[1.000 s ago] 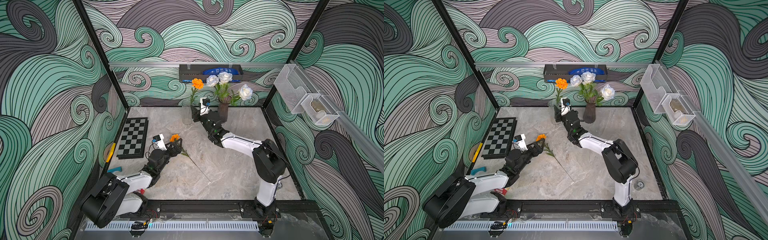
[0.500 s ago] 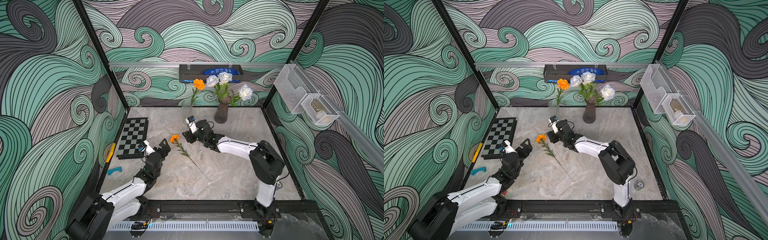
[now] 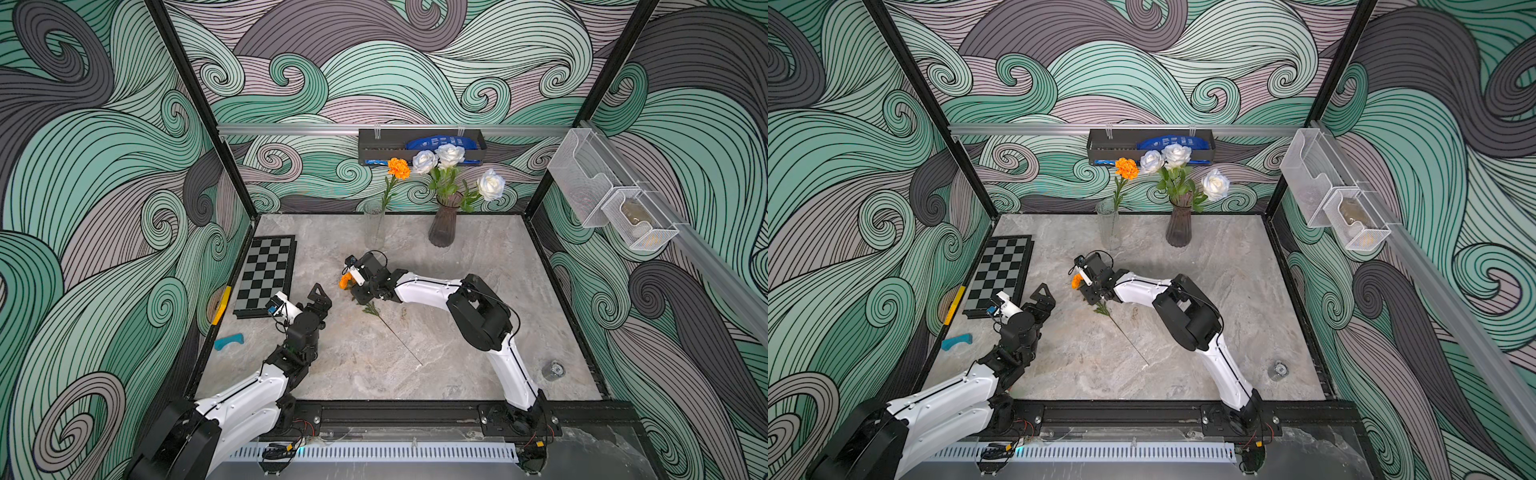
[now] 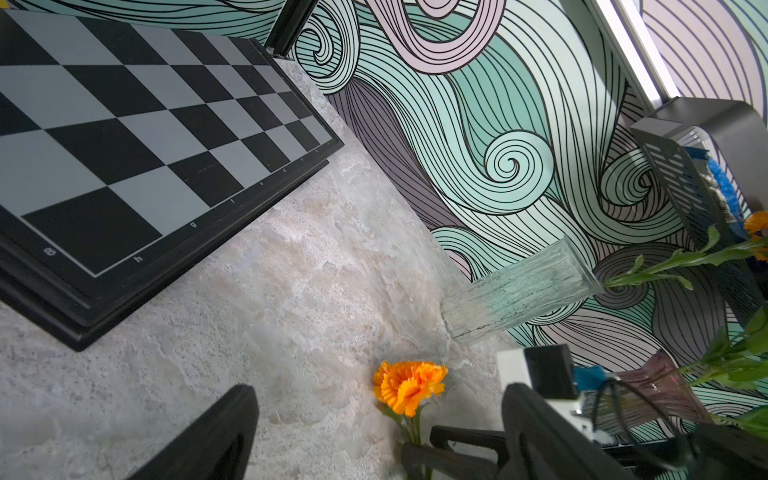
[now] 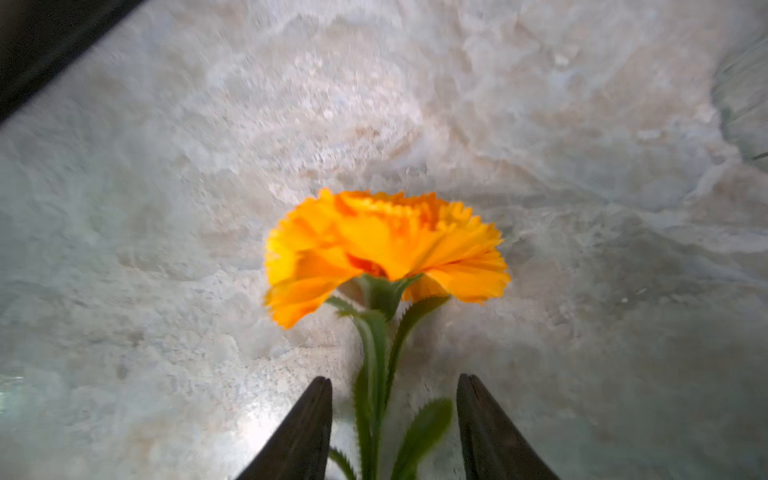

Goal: Arrange the flowers in different vases according to their colors
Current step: Pick up the flower at the center of the board.

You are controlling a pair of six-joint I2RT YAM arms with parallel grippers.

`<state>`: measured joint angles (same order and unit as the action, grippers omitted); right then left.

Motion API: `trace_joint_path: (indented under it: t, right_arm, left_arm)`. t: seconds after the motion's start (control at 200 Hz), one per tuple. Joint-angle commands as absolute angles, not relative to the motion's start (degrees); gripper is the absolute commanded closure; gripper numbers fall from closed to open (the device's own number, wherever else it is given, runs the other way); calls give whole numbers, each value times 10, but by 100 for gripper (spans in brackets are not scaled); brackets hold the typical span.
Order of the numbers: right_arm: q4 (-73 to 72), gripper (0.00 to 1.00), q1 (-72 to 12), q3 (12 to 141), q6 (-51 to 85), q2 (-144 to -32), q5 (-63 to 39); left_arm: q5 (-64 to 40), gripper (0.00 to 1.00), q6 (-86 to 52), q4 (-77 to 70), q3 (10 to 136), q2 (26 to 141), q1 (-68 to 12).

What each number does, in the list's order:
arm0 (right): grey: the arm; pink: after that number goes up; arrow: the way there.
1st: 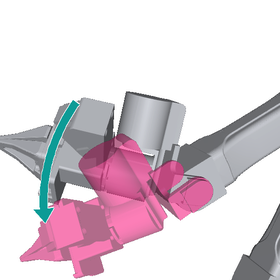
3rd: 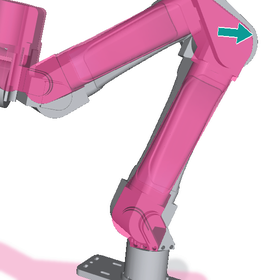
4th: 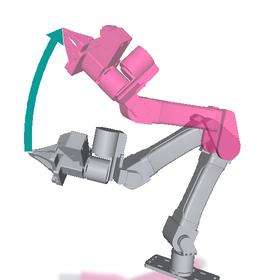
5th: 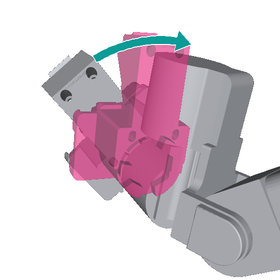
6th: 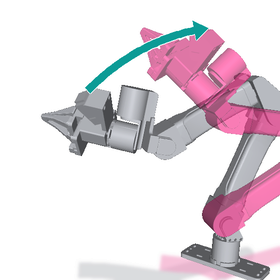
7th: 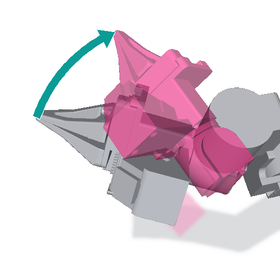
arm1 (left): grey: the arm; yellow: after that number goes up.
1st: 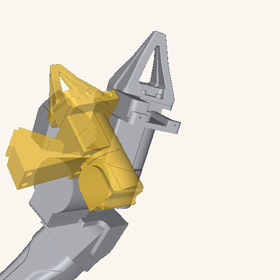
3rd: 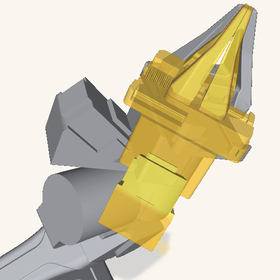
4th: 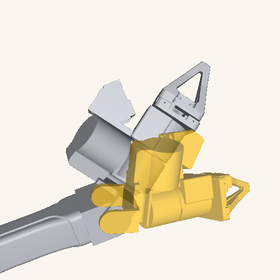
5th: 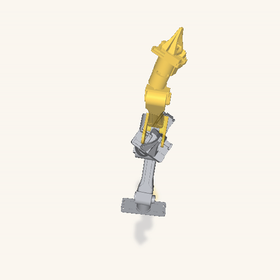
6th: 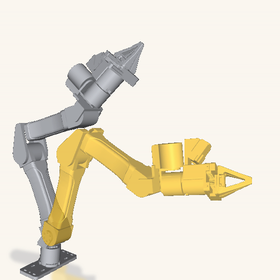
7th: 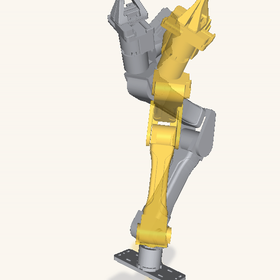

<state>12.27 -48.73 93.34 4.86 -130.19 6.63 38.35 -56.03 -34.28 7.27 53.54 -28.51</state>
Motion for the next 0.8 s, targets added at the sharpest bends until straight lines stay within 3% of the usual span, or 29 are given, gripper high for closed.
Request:
trace_joint_path:
  t: [0.0, 0.145, 0.315, 0.5, 0.605, 0.795]
  right_arm:
    - [167, 50, -494, 954, 36, -1307, 104]
    - [188, 53, -499, 978, 34, -1319, 113]
    - [201, 78, -500, 989, 29, -1329, 110]
    - [201, 94, -502, 998, 26, -1316, 144]
    - [201, 100, -502, 1012, 17, -1300, 165]
    - [200, 100, -501, 1062, -5, -1238, 233]
  left_arm:
    - [382, 5, -556, -345, 88, 543, -281]
    - [377, 5, -555, -347, 90, 547, -281]
    - [377, 5, -552, -350, 90, 548, -281]
    - [376, 5, -551, -353, 92, 556, -281]
    - [374, 5, -550, -355, 93, 558, -281]
    - [345, 5, -532, -393, 92, 581, -281]
